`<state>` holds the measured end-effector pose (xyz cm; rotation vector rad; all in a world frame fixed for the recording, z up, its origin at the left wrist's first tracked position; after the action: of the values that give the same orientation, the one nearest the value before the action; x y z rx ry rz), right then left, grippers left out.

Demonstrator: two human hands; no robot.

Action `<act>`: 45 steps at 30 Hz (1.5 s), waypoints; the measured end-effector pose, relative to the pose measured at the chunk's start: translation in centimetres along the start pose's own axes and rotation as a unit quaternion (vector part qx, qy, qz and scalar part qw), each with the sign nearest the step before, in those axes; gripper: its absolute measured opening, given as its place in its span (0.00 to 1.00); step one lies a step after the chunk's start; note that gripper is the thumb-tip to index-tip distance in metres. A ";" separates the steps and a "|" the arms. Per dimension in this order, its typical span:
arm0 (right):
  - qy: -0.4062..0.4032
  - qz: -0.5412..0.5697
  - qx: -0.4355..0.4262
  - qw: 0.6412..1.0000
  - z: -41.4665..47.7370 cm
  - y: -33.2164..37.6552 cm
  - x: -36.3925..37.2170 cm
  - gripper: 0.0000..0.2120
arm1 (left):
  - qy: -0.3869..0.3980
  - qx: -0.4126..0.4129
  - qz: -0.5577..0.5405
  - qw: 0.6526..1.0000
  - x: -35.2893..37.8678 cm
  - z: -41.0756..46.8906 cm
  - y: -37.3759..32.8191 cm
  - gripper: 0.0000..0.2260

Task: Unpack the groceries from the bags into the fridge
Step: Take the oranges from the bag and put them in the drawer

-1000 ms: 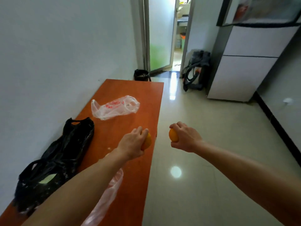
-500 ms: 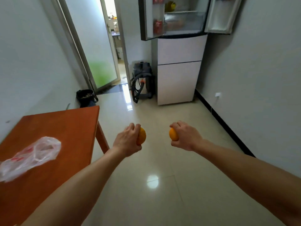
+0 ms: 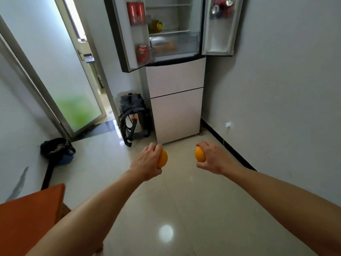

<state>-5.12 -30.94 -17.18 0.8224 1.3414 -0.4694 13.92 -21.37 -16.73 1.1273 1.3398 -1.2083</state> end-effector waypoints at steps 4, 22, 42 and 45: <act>-0.015 -0.002 0.031 0.999 6.7 -4.3 -2.6 0.31 | -0.003 0.017 -0.003 1.000 -1.8 9.1 0.9 0.33; -0.065 -0.015 -0.025 0.997 46.1 -22.8 -14.8 0.32 | -0.079 0.011 0.023 0.997 -11.5 51.1 4.4 0.34; -0.214 0.011 -0.068 0.974 85.5 -28.2 -32.4 0.32 | -0.293 -0.026 -0.044 0.955 -35.5 89.1 20.3 0.33; -0.247 0.032 -0.077 0.965 90.8 -29.5 -36.4 0.31 | -0.288 -0.038 -0.062 0.955 -37.4 94.3 22.3 0.30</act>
<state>26.46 -123.60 12.23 0.5690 0.8732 -0.4744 46.78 -114.62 15.04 0.5698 1.0013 -1.4248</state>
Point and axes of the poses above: each hand's wrist, its own z-axis towards the middle knuckle, its own x-axis out of the palm, y = z × x, the point moved 8 cm from there along z, towards the middle knuckle, and after that the axes turned 7 degrees about y, right-handed, at the moved point
